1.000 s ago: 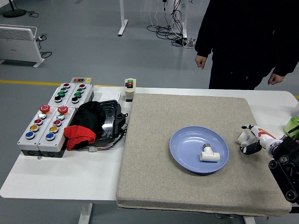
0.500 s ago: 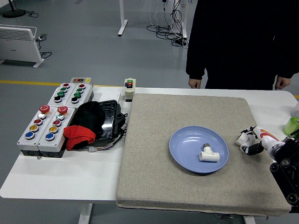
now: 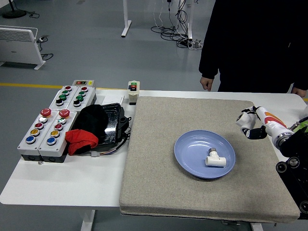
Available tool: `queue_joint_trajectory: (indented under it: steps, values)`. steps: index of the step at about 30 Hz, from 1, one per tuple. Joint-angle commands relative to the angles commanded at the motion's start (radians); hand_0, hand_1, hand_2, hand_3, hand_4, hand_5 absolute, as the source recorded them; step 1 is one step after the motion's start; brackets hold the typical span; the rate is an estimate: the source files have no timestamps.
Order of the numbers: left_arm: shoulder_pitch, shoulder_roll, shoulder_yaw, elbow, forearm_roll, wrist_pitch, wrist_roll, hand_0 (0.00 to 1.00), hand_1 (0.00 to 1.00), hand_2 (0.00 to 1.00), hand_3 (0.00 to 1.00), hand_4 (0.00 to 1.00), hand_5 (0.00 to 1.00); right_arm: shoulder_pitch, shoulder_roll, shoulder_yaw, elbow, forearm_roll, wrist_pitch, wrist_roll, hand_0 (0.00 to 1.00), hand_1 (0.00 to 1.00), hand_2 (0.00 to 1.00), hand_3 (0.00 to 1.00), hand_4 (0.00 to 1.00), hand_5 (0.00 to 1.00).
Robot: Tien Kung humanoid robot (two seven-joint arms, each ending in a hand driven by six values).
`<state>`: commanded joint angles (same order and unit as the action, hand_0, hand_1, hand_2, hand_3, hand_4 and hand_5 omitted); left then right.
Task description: Pick pipe place plate twice
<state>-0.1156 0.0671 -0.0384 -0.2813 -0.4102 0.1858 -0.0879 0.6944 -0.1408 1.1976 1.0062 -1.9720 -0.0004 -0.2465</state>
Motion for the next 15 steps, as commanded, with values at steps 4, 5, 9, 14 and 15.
queue_joint_trajectory:
  steps: [4,5,9,14,15]
  values:
    - [-0.005,-0.010,-0.002,0.011,-0.008,0.002,0.001,0.696,0.682,0.703,0.631,0.292,0.998,-0.005,0.009,-0.040,0.064,-0.002,0.012,-0.029,0.431,0.520,0.533,0.713,0.553,0.185]
    - [-0.004,-0.011,-0.007,0.011,-0.009,0.001,0.000,0.696,0.682,0.703,0.631,0.292,0.998,-0.006,0.012,-0.057,0.083,-0.001,0.014,-0.032,0.431,0.520,0.533,0.713,0.553,0.185]
    - [-0.003,-0.010,-0.015,0.012,-0.004,-0.001,0.001,0.696,0.682,0.702,0.630,0.292,0.998,0.000,0.024,-0.103,0.111,0.009,0.025,-0.037,0.653,0.647,0.620,0.746,0.553,0.194]
    - [0.000,-0.007,-0.016,0.008,-0.002,-0.002,0.001,0.697,0.679,0.702,0.631,0.291,0.998,0.023,0.055,-0.175,0.093,0.021,0.036,-0.050,0.743,0.699,0.692,0.815,0.555,0.194]
    - [0.000,-0.007,-0.016,0.008,-0.001,-0.002,0.001,0.697,0.679,0.702,0.631,0.291,0.998,0.028,0.061,-0.188,0.082,0.024,0.038,-0.056,0.743,0.699,0.692,0.815,0.555,0.194]
